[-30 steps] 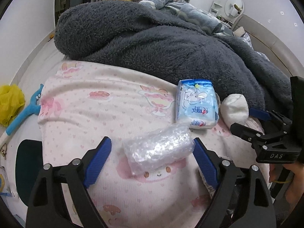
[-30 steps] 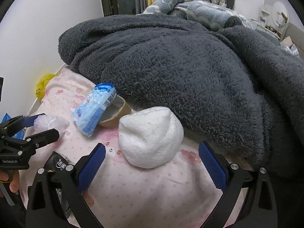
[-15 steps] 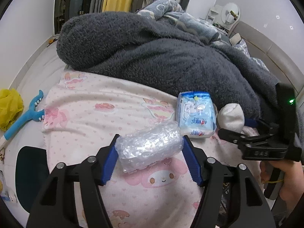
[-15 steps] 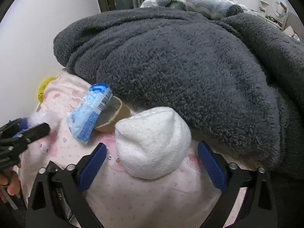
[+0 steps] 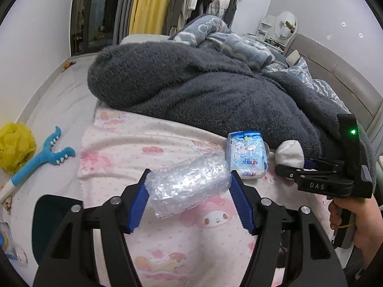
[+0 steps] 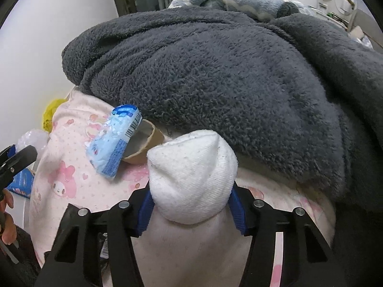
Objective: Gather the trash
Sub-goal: 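Carry the bubble wrap and white ball with both tools over the green bin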
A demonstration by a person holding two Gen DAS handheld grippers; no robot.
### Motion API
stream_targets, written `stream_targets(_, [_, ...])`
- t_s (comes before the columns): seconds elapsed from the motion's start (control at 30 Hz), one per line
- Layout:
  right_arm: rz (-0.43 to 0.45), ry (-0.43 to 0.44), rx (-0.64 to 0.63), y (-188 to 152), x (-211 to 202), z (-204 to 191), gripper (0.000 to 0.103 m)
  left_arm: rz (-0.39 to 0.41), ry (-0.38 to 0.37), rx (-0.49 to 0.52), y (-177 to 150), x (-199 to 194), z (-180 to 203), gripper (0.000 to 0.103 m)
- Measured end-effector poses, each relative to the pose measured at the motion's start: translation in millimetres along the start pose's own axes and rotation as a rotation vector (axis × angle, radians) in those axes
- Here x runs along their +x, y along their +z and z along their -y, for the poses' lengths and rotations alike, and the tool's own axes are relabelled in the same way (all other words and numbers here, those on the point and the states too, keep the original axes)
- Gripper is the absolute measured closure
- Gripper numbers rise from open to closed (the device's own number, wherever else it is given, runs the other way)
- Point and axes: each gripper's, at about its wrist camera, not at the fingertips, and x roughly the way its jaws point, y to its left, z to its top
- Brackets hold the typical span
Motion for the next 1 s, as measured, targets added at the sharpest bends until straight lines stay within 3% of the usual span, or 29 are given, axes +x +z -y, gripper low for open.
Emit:
stream_targets(0.57, [0.081, 0.072, 0.01, -2.2, -54.5, -62.3, 0.047, 0.071, 0.047, 0.045, -8.2, -41.3, -29.8, 0.036])
stream_targets(1.0, [0.136, 0.122, 0.001, 3.1, -89.2, -88.1, 0.047, 0.06, 0.094, -0.024, -14.7, -49.6, -64.3, 0.036])
